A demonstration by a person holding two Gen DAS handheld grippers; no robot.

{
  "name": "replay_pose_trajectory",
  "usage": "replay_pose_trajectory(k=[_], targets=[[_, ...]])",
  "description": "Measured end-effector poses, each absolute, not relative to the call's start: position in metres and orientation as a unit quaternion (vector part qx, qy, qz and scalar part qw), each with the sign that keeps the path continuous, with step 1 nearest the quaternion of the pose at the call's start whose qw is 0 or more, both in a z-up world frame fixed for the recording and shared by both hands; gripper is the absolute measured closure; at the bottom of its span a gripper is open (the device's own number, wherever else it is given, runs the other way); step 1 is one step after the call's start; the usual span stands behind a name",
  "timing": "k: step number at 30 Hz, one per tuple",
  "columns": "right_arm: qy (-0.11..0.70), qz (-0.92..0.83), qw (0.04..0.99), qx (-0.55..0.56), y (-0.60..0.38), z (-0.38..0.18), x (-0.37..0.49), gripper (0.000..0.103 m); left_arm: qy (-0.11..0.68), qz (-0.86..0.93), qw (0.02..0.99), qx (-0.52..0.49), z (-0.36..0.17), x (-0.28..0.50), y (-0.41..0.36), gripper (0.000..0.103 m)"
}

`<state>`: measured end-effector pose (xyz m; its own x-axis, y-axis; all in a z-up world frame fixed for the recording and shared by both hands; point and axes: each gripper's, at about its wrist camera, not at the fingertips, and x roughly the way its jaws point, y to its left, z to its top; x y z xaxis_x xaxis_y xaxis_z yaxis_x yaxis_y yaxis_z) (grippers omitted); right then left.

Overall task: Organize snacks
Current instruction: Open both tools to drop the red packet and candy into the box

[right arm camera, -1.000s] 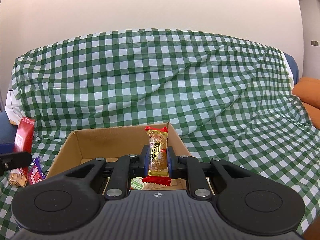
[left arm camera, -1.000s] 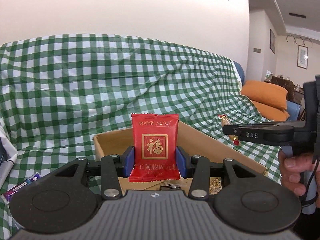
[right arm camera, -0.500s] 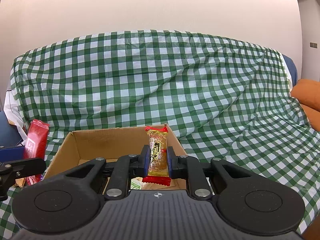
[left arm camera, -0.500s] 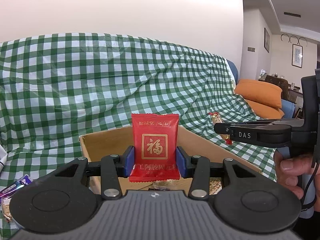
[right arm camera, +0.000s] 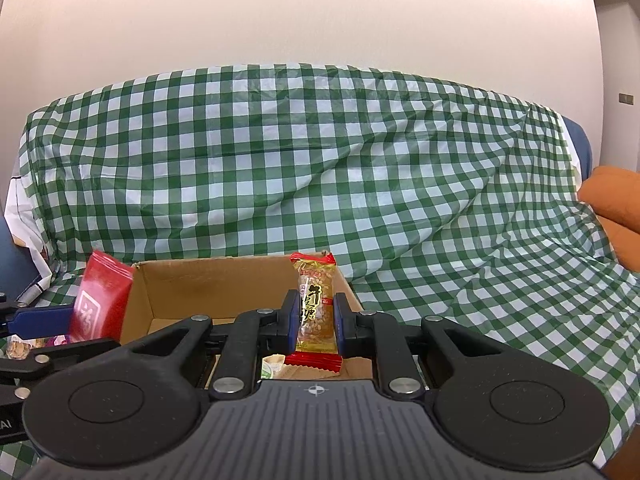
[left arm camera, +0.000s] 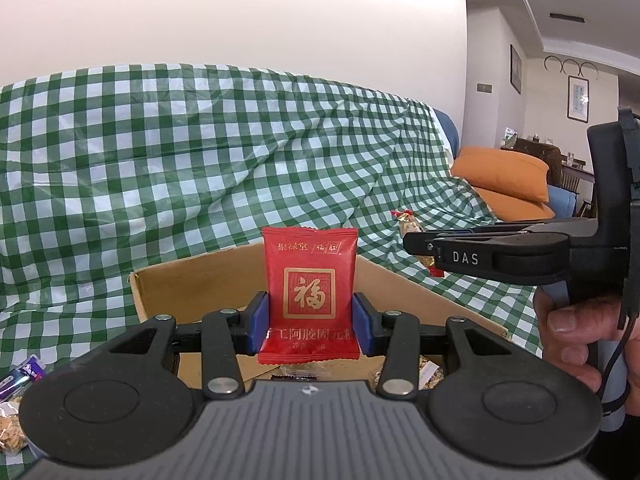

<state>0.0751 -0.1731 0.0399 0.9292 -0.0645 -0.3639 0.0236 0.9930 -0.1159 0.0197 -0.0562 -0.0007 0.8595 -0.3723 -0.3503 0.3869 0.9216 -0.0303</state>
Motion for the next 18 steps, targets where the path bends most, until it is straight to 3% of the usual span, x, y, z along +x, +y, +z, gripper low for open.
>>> replay_pose_trajectory(k=[12, 14, 15, 18], targets=[[0.185, -0.015, 0.980, -0.068, -0.1715, 0.0418, 0.0740, 0.085, 0.179, -0.200, 0.963, 0.005, 0.0011, 0.0223, -0.0563, 0.054], [0.191, -0.010, 0.979, -0.068, -0.1712, 0.0411, 0.0752, 0.085, 0.197, -0.211, 0.957, 0.001, -0.0008, 0.0255, -0.0572, 0.042], [0.195, -0.008, 0.978, -0.069, -0.1706, 0.0400, 0.0759, 0.084, 0.207, -0.211, 0.955, 0.003, -0.0027, 0.0268, -0.0585, 0.030], [0.205, -0.016, 0.975, -0.085, -0.1663, 0.0362, 0.0784, 0.057, 0.196, -0.207, 0.958, 0.019, -0.0025, 0.0235, -0.0616, 0.029]])
